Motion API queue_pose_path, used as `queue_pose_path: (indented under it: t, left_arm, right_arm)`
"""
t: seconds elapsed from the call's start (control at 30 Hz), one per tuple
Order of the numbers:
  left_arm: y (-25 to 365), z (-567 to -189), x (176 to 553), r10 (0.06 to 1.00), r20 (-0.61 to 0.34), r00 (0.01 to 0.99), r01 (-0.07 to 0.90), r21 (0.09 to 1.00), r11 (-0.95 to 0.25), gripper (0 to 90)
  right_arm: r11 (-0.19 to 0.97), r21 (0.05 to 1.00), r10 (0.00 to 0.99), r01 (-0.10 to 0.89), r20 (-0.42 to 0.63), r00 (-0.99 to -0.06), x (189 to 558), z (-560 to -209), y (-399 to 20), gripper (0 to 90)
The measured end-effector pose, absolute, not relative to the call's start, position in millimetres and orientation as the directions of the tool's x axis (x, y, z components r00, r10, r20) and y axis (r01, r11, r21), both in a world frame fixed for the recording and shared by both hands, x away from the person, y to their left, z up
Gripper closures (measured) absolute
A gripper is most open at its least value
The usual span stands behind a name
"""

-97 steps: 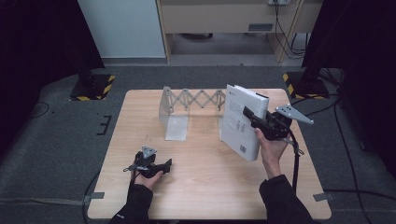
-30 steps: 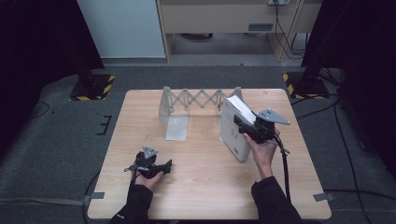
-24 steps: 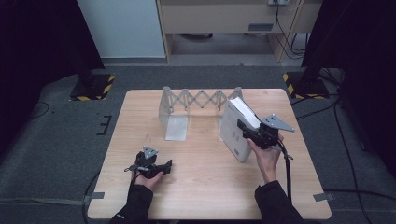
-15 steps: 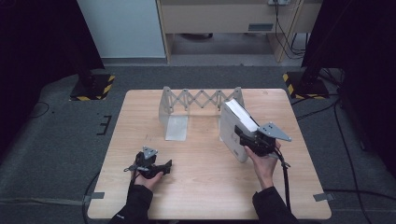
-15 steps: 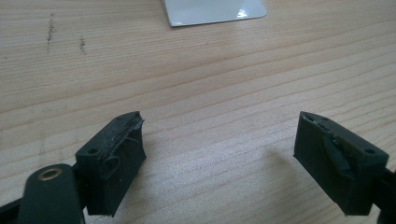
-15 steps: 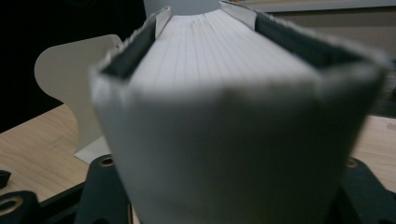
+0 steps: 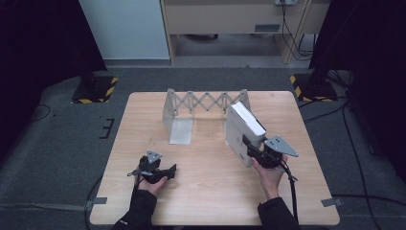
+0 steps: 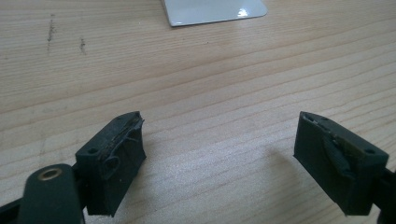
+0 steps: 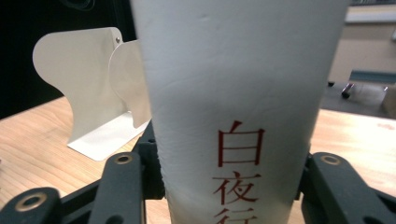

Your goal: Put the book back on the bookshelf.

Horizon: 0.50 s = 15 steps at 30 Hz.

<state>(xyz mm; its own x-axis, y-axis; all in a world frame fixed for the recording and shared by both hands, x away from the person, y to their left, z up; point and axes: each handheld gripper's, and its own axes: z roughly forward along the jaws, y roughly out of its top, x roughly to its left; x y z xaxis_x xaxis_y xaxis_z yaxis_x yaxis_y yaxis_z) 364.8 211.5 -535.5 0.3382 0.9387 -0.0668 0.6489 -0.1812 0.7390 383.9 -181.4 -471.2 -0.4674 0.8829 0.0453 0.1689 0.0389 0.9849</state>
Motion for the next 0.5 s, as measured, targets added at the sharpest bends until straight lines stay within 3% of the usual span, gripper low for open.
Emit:
queue_pose_path:
  t: [0.5]
  left_arm:
    - [211,-536,365,0.939,-0.062,0.338,0.649,0.738,-0.185,15.1]
  right_arm:
    - [0.031,0.991,0.923,0.131,0.022,-0.385,393,-474,-158,53.3]
